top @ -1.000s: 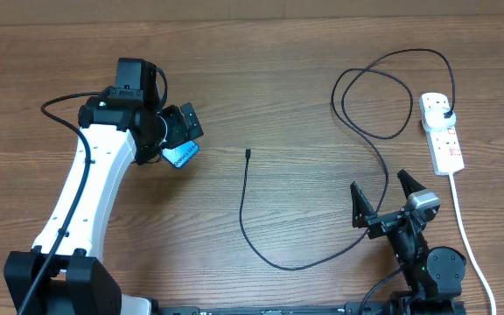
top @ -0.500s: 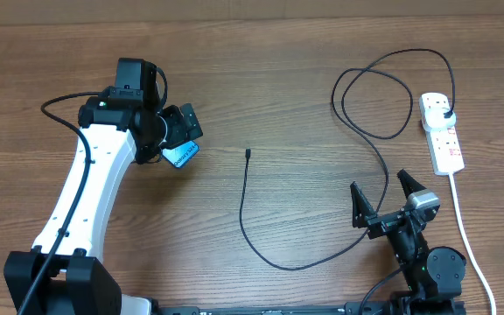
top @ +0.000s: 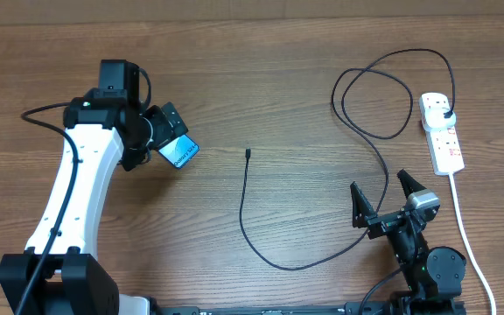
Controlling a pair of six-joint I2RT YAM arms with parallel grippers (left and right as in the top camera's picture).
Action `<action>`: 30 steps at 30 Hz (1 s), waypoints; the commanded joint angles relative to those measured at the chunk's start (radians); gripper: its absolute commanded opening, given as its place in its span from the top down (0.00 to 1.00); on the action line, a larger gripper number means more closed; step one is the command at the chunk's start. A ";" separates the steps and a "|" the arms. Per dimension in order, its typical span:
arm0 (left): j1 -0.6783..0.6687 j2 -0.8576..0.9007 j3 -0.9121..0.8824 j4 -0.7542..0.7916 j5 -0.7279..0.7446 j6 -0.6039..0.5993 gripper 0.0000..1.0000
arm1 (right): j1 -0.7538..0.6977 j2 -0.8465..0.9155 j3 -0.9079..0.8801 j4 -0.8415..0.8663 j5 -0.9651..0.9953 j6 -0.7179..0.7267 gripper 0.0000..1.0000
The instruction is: Plug charger to phone and switch on socket
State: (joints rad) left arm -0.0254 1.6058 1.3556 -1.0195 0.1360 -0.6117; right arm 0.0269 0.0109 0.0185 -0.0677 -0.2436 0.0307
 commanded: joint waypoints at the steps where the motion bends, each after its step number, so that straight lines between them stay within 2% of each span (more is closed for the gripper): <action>1: 0.012 0.004 0.022 -0.007 -0.013 -0.025 0.00 | 0.005 -0.008 -0.011 0.006 0.011 0.007 0.00; 14: 0.020 0.093 0.022 -0.019 -0.006 -0.051 0.00 | 0.005 -0.008 -0.011 0.006 0.011 0.007 0.00; 22: 0.021 0.178 0.022 -0.022 -0.005 -0.127 0.00 | 0.005 -0.008 -0.011 0.006 0.011 0.007 0.00; 30: 0.021 0.222 0.029 0.061 0.068 -0.170 0.00 | 0.005 -0.008 -0.011 0.006 0.012 0.007 0.00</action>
State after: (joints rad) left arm -0.0109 1.8118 1.3567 -0.9764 0.1524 -0.7479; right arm 0.0269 0.0109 0.0185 -0.0673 -0.2432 0.0307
